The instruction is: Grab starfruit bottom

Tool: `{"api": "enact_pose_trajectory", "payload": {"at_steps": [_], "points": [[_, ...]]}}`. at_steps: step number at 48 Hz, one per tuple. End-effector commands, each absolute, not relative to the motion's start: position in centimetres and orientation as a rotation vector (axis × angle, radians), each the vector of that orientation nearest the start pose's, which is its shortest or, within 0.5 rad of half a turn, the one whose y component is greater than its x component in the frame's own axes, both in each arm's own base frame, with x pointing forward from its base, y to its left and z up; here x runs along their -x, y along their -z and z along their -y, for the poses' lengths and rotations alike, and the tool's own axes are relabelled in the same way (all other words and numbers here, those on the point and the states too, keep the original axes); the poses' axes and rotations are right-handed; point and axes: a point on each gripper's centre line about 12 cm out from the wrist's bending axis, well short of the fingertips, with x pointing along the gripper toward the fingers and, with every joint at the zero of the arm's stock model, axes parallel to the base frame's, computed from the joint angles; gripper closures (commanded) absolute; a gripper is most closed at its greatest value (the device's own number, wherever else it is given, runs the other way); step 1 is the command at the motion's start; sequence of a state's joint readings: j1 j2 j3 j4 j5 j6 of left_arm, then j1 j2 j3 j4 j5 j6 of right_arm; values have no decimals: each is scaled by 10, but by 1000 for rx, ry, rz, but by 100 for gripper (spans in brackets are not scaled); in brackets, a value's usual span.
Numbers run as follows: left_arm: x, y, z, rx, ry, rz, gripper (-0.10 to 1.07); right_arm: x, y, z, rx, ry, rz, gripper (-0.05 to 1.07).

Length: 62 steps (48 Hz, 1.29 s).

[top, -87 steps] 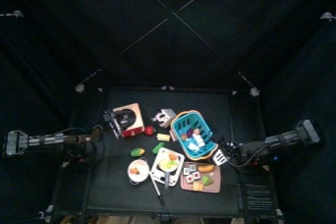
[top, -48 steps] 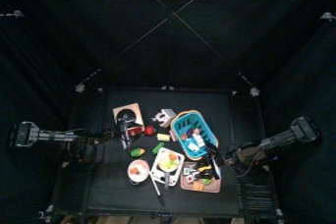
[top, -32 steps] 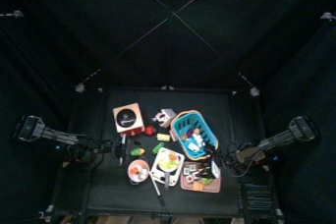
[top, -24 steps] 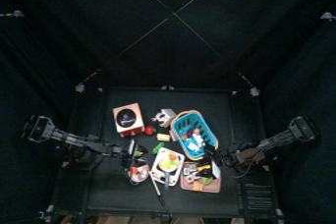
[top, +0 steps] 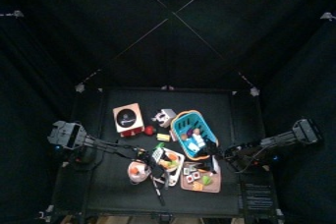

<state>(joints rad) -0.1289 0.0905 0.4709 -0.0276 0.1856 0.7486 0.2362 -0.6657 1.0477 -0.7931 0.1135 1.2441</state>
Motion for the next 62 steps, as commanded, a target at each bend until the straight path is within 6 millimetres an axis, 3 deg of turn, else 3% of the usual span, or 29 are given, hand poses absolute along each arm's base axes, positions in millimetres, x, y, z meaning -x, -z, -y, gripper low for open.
{"api": "enact_pose_trajectory", "payload": {"at_steps": [1, 16, 34, 62], "points": [[-429, -187, 48, -790, 384, -654, 11, -241, -240, -48, -387, -51, -466, 13], [-431, -172, 48, -854, 418, -692, 11, -241, -239, -49, -409, -48, -471, 13], [-437, -177, 52, -855, 419, -681, 10, -242, -236, -49, -410, -41, -484, 13], [-438, -166, 51, -862, 438, -730, 9, -246, -229, -46, -415, -18, -508, 13]]}}
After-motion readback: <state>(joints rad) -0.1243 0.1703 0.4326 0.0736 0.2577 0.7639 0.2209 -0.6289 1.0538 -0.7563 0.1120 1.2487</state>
